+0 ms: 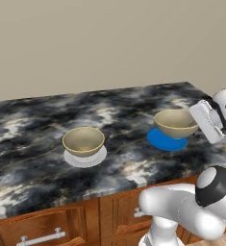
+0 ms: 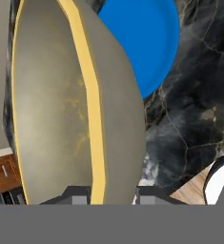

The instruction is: Move the bowls from the cabinet to the plates on the dining table.

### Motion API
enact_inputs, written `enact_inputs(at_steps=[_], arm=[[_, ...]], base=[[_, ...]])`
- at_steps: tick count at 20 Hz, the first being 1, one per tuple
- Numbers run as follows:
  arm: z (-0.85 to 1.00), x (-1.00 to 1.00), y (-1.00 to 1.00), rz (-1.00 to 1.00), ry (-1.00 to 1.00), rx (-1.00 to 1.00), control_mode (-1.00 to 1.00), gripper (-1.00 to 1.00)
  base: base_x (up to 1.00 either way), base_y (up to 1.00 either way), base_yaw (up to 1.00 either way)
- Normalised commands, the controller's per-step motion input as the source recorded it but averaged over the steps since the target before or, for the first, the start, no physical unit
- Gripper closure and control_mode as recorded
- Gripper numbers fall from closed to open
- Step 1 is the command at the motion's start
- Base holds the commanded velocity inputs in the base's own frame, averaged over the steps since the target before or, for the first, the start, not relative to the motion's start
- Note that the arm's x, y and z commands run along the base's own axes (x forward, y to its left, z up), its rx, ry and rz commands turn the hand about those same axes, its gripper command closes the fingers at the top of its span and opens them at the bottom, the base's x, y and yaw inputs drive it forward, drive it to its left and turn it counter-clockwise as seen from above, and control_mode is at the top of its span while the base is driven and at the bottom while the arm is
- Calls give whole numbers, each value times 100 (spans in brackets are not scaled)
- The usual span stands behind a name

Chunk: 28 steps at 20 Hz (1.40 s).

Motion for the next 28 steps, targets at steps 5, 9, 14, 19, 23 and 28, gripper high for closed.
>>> enact_inputs(at_steps=[5,9,14,19,23,28], arm=[[-22,26,0,-3,0,0,-100,100],[-20,21,-5,-2,0,0,-100,100],[-18,20,-10,-1,0,1,-100,100],[-18,21,-10,-2,0,2,-100,100],[-18,17,-10,-1,0,2,-100,100],[-17,18,-9,-1,-1,2,-100,100]], base=[[0,0,0],[0,0,0],[0,0,0],[0,0,0],[0,0,0],[0,0,0]])
